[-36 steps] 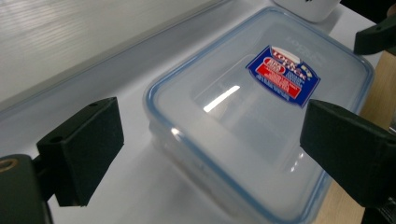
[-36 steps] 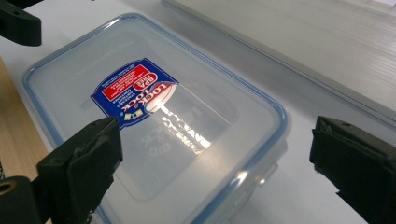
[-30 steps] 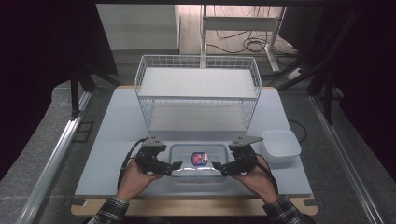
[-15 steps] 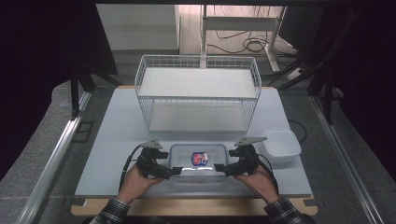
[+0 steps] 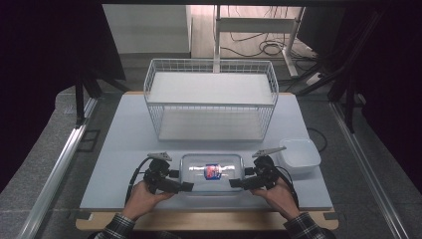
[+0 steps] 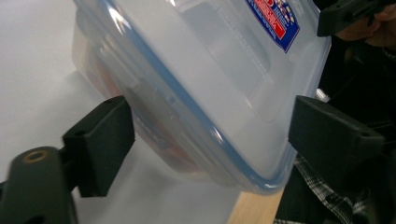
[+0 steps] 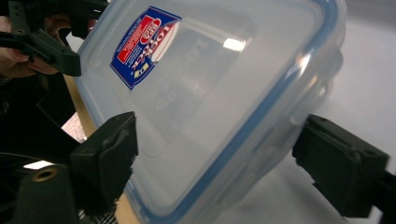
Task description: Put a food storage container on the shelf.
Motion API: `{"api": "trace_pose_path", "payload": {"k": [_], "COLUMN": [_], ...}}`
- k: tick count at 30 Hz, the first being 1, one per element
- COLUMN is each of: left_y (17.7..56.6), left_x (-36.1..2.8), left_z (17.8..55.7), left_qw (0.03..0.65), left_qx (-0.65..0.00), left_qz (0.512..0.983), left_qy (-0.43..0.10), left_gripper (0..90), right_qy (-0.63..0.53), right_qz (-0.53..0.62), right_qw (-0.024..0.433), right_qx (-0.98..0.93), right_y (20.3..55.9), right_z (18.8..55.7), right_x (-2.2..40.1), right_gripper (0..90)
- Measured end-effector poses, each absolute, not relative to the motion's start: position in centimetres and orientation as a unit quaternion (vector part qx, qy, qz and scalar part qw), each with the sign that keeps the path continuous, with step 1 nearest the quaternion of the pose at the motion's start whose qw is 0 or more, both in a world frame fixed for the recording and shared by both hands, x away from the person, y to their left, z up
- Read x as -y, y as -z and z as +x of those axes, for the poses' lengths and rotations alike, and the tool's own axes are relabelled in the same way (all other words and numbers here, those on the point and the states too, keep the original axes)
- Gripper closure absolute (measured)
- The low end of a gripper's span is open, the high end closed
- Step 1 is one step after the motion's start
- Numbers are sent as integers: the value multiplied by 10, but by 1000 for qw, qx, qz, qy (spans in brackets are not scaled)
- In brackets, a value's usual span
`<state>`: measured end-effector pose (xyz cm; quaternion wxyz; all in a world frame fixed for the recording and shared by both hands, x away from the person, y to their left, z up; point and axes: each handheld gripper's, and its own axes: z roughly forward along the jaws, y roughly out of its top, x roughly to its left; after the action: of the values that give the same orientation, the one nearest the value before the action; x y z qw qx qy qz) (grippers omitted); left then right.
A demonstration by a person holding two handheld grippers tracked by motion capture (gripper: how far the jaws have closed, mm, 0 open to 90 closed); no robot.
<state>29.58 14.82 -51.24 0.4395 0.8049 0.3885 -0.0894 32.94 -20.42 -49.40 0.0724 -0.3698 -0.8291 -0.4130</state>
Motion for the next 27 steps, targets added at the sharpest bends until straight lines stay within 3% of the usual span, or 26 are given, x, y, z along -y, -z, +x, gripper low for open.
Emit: {"api": "trace_pose_path", "payload": {"k": [3,7,15,22,27], "left_y": [510,510,512,514,512], "left_x": [-151,-159,-165,-167,-167], "left_z": [289,286,288,287,284], "left_qw": [444,464,490,497,500], "left_qx": [-388,-389,-414,-416,-419], "left_qz": [804,791,759,753,750], "left_qy": [80,87,110,116,110], "left_gripper": [220,342,436,464,489], "right_qy": [416,447,454,447,450], "right_qz": [-370,-381,-391,-397,-402], "right_qw": [77,76,88,108,109], "right_qx": [827,806,796,794,790], "right_y": [493,487,485,491,486], "right_z": [323,323,321,318,317], "right_x": [209,220,227,226,231], "right_gripper": [215,377,451,394,480]}}
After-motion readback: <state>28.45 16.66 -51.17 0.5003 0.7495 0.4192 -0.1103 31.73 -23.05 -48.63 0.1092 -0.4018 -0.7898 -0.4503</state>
